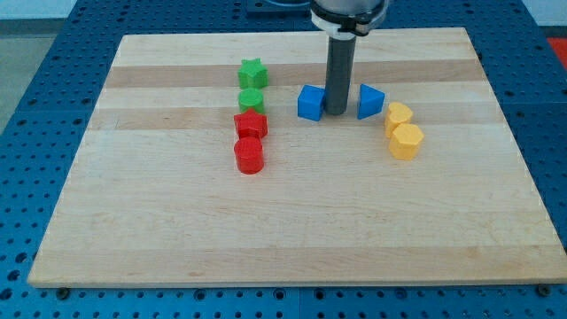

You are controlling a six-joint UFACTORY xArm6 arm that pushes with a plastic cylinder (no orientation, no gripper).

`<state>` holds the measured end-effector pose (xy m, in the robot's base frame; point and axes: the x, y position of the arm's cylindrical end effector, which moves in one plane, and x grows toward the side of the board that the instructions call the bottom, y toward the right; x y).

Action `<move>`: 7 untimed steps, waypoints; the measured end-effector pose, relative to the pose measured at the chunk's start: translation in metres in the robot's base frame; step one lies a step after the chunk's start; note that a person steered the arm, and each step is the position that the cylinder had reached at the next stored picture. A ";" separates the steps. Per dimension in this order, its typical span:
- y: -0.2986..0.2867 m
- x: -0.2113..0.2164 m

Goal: Push blue cube closer to line of blocks

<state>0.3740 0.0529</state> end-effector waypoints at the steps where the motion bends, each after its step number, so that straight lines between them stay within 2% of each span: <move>1: -0.014 0.000; 7: -0.107 0.000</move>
